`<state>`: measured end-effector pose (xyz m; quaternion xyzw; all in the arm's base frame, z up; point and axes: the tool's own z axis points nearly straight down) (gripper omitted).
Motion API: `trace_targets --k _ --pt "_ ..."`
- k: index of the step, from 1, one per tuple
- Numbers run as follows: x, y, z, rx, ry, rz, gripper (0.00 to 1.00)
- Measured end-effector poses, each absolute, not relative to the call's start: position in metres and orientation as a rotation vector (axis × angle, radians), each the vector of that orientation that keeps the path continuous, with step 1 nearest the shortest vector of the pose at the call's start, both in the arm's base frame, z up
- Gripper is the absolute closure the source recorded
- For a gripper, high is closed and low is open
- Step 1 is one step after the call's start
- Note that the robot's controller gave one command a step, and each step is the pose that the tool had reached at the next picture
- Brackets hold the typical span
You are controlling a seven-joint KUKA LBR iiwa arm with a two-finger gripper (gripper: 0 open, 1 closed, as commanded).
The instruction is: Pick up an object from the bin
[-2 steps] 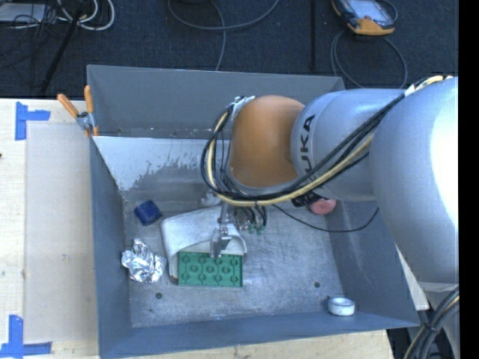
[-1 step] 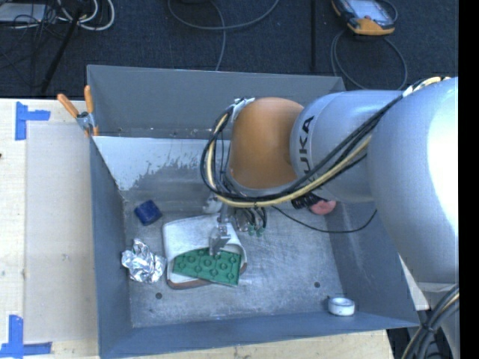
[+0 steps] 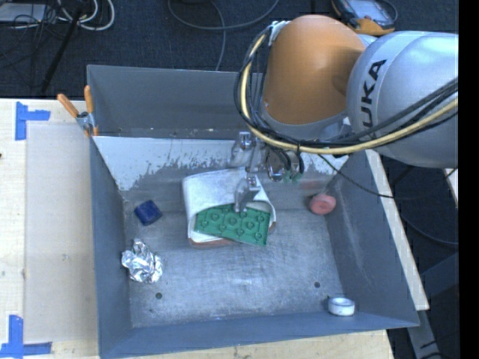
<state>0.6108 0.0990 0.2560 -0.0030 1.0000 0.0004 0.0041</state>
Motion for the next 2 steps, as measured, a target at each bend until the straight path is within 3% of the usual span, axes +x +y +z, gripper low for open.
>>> trace_targets --k 1,2 --pt "0.584 0.035 0.155 -0.564 3.097 0.000 1.00" --pt "0.603 0.001 0.249 -0.522 3.089 -0.003 1.00"
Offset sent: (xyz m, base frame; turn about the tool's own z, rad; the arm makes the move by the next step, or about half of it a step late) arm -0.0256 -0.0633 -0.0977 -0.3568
